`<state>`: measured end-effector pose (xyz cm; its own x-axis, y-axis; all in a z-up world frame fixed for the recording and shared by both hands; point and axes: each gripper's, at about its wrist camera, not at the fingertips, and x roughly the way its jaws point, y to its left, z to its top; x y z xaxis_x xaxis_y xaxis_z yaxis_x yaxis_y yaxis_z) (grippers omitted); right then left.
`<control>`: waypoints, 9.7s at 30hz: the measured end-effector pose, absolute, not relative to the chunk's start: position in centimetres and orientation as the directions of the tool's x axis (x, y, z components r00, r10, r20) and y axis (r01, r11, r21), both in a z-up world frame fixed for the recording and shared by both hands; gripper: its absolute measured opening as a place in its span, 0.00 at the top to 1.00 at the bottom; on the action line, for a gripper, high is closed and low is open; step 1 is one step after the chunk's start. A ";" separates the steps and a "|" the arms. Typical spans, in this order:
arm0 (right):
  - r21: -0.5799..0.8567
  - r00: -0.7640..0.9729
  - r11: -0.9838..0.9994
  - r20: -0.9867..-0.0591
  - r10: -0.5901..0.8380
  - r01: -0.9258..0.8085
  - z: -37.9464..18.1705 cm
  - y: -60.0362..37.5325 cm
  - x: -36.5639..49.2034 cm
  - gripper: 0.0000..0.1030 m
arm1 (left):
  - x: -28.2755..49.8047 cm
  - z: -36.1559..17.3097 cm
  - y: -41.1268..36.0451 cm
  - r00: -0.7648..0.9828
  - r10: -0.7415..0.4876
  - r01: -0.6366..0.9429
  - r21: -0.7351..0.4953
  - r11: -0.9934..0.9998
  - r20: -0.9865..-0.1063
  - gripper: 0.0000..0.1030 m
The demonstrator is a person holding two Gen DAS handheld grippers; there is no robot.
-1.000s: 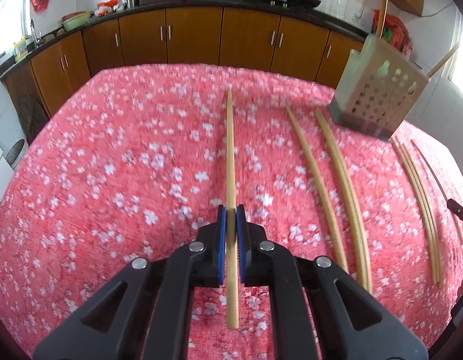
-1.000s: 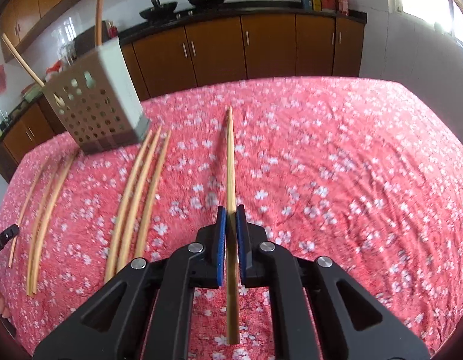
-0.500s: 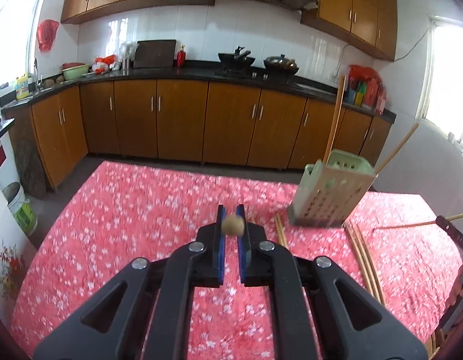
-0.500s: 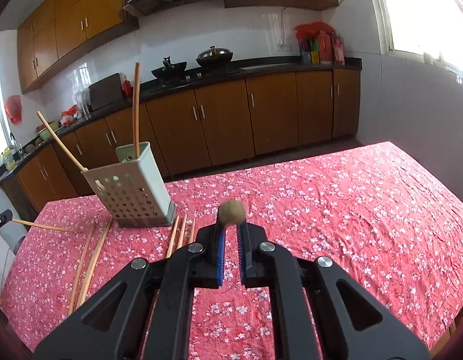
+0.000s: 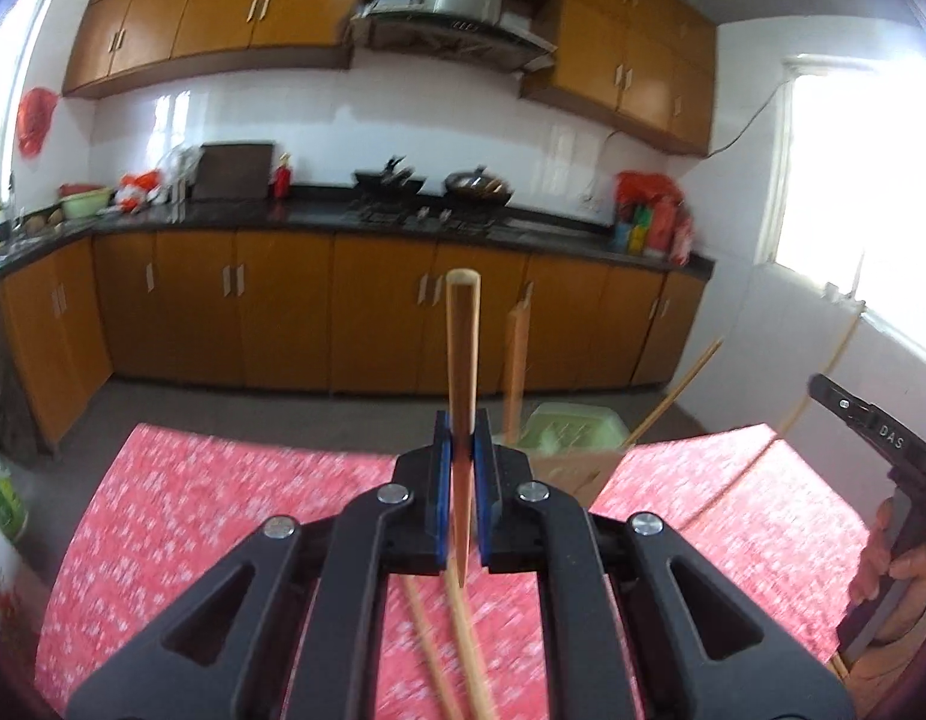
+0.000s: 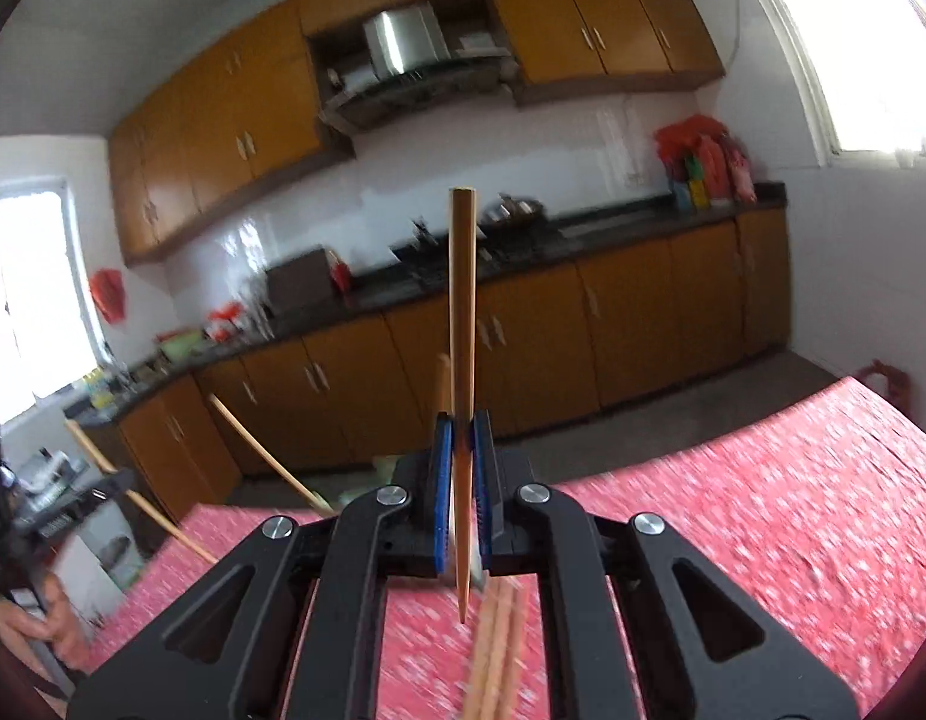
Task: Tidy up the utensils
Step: 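Lift both held chopsticks and carry them above the perforated holder, then open both tools to drop the chopsticks into the holder, then close the right tool on a chopstick while the left tool grasps another chopstick, then hold both grasped chopsticks on the cloth before lifting, then lift both held chopsticks and carry them above the perforated holder, then open both tools to drop the chopsticks into the holder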
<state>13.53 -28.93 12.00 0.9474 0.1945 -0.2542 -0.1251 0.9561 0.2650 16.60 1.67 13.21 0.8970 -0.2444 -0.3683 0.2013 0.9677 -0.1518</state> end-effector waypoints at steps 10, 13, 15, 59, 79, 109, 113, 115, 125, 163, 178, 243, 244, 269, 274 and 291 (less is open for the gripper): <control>0.212 0.987 0.968 -0.060 0.148 -0.132 14.3 -25.5 16.8 0.93 | 20.4 18.0 -3.2 0.957 -0.245 0.212 -0.204 0.956 -0.156 0.92; 0.185 0.991 0.977 -0.065 0.121 -0.107 13.2 -24.8 18.5 0.93 | 22.5 17.2 -4.1 0.964 -0.222 0.192 -0.197 0.961 -0.145 0.92; 0.184 0.987 0.977 -0.099 0.123 -0.103 12.0 -24.4 19.7 0.93 | 24.0 16.1 -4.5 0.963 -0.216 0.182 -0.199 0.963 -0.163 0.92; 0.125 0.604 0.991 -0.786 0.130 -0.051 -9.8 -26.0 15.3 0.92 | 15.9 -5.9 4.4 0.703 -0.150 0.017 -0.195 0.981 -0.695 0.67; 0.088 0.627 0.996 -0.776 0.065 0.005 -9.5 -28.3 15.2 0.92 | 18.0 -9.1 0.7 0.613 -0.086 0.040 -0.077 0.996 -0.785 0.92; 0.048 0.639 0.997 -0.770 0.003 0.052 -9.6 -30.1 17.1 0.91 | 20.0 -8.8 5.8 0.638 -0.057 -0.050 -0.115 0.992 -0.768 0.90; 0.046 0.638 0.998 -0.770 0.002 0.052 -9.6 -30.1 17.1 0.91 | 20.0 -8.8 5.8 0.639 -0.059 -0.051 -0.119 0.992 -0.767 0.90; 0.046 0.638 0.998 -0.770 0.002 0.052 -9.6 -30.2 17.1 0.91 | 20.0 -8.9 5.8 0.638 -0.059 -0.051 -0.119 0.992 -0.767 0.90; 0.046 0.638 0.998 -0.770 0.002 0.053 -9.6 -30.2 17.1 0.91 | 20.0 -8.9 5.8 0.639 -0.061 -0.052 -0.122 0.991 -0.767 0.90; 0.049 0.637 0.997 -0.771 0.003 0.056 -9.6 -30.2 17.1 0.90 | 20.0 -8.8 5.8 0.639 -0.078 -0.060 -0.150 0.987 -0.765 0.90; 0.049 0.636 0.997 -0.772 0.005 0.052 -9.5 -29.9 15.4 0.93 | 18.3 -8.5 4.7 0.632 -0.029 -0.046 -0.075 0.996 -0.774 0.92; 0.105 0.859 0.994 -0.511 0.025 0.033 1.6 -32.1 11.2 0.93 | 15.0 4.2 4.0 0.863 -0.079 0.032 -0.101 0.994 -0.498 0.92; 0.104 0.866 0.994 -0.500 0.024 0.033 1.9 -32.1 11.2 0.93 | 15.0 4.5 4.0 0.867 -0.079 0.033 -0.102 0.994 -0.493 0.92; 0.138 0.981 0.973 -0.043 0.190 -0.182 16.0 -26.1 12.0 0.93 | 16.3 17.7 -1.6 0.925 -0.305 0.285 -0.118 0.951 -0.226 0.93; 0.134 0.983 0.976 -0.037 0.178 -0.171 15.0 -25.0 14.8 0.93 | 19.6 17.5 -3.0 0.929 -0.288 0.267 -0.120 0.956 -0.231 0.93; 0.176 0.965 0.971 -0.173 0.195 -0.165 11.9 -25.1 17.4 0.58 | 24.0 12.9 -3.3 0.900 -0.254 0.219 -0.135 0.966 -0.354 0.74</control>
<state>17.40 -25.09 11.86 0.9653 0.1953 -0.1732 -0.1648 0.9706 0.1755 24.02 -3.29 12.88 0.9000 -0.2539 -0.3543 0.2194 0.9662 -0.1350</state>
